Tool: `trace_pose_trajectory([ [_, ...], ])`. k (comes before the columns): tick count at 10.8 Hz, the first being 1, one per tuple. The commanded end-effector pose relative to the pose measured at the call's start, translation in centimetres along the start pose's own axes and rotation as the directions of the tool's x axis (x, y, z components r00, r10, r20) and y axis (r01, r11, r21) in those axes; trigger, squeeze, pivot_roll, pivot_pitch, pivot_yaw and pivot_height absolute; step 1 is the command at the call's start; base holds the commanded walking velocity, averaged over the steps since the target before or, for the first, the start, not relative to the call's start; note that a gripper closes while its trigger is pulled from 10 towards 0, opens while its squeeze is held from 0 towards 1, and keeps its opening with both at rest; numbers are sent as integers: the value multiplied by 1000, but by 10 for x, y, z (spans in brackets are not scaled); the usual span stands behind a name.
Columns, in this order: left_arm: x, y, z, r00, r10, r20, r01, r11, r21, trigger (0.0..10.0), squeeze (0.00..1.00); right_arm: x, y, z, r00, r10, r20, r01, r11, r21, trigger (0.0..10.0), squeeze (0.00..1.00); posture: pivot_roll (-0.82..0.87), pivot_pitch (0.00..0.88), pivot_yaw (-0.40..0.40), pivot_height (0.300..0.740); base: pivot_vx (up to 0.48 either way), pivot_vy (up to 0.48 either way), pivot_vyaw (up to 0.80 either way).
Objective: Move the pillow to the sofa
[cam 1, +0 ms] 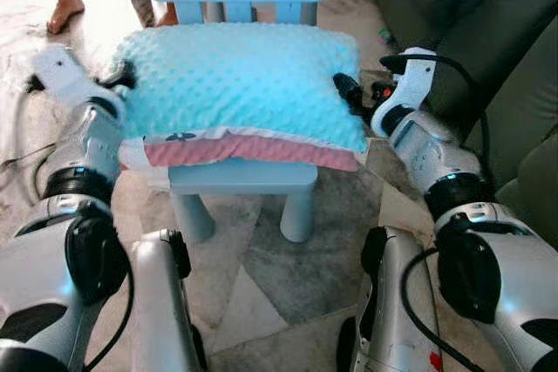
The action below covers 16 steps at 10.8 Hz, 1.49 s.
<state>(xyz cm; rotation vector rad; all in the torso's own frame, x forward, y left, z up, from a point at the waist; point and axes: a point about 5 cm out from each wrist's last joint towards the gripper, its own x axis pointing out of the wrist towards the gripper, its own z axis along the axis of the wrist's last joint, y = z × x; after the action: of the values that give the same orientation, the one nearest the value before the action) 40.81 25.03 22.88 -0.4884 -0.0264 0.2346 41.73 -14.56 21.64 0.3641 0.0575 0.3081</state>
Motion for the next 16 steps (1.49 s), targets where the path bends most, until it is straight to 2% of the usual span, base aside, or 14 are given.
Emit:
trace_pose_trajectory([
  [1, 1, -7, -7, 997, -40, -61, 37, 999, -36, 10000, 0, 2, 6, -5, 999, 24, -28, -23, 999, 44, 10000, 0, -66, 269, -17, 380, 0, 0, 0],
  [2, 1, -14, -10, 993, -75, -89, 70, 996, -63, 10000, 0, 3, 10, -8, 998, 59, -36, -56, 996, 73, 10000, 0, -64, 271, -16, 380, 0, 0, 0],
  [3, 0, -23, -19, 978, -138, -159, 131, 990, -53, 10000, 0, 5, 17, -12, 992, 118, -48, -112, 986, 120, 10000, 0, -63, 271, -17, 380, 0, 0, 0],
  [6, -3, -27, -27, 932, -253, -260, 248, 967, -51, 10000, 0, 3, 22, -18, 973, 213, -85, -204, 973, 107, 10000, 0, -68, 274, -17, 380, 0, 0, 0],
  [7, -4, -24, -30, 922, -256, -292, 248, 967, -63, 10000, 0, 3, 24, -20, 964, 247, -96, -238, 966, 97, 10000, 0, -66, 275, -16, 380, 0, 0, 0],
  [10, -7, -3, -29, 911, -219, -350, 190, 975, -115, 10000, 0, 0, 21, -25, 950, 284, -126, -280, 959, 49, 10000, 0, -59, 271, -12, 380, 0, 0, 0],
  [11, -6, 9, -17, 939, -182, -290, 160, 982, -99, 10000, 0, -1, 19, -25, 953, 275, -124, -272, 961, 41, 10000, 0, -61, 267, -12, 380, 0, 0, 0],
  [12, -5, 26, 6, 971, -130, -203, 113, 989, -90, 10000, 0, -2, 17, -24, 956, 269, -121, -267, 963, 34, 10000, 0, -59, 265, -12, 380, 0, 0, 0],
  [13, -5, 35, 15, 982, -85, -169, 70, 993, -92, 10000, 0, -2, 17, -25, 955, 271, -123, -269, 963, 28, 10000, 0, -58, 262, -11, 380, 0, 0, 0],
  [14, -7, 47, 20, 989, -39, -142, 20, 991, -133, 10000, 0, -2, 17, -27, 952, 277, -128, -276, 961, 23, 10000, 0, -56, 259, -12, 380, 0, 0, 0],
  [15, -9, 53, 8, 981, -17, -194, -8, 992, -130, 10000, 0, -2, 18, -28, 951, 281, -131, -281, 960, 22, 10000, 0, -57, 258, -12, 380, 0, 0, 0],
  [16, -10, 49, -5, 966, -50, -252, 18, 992, -125, 10000, 0, -2, 20, -29, 947, 292, -132, -291, 956, 24, 10000, 0, -60, 259, -11, 380, 0, 0, 0],
])
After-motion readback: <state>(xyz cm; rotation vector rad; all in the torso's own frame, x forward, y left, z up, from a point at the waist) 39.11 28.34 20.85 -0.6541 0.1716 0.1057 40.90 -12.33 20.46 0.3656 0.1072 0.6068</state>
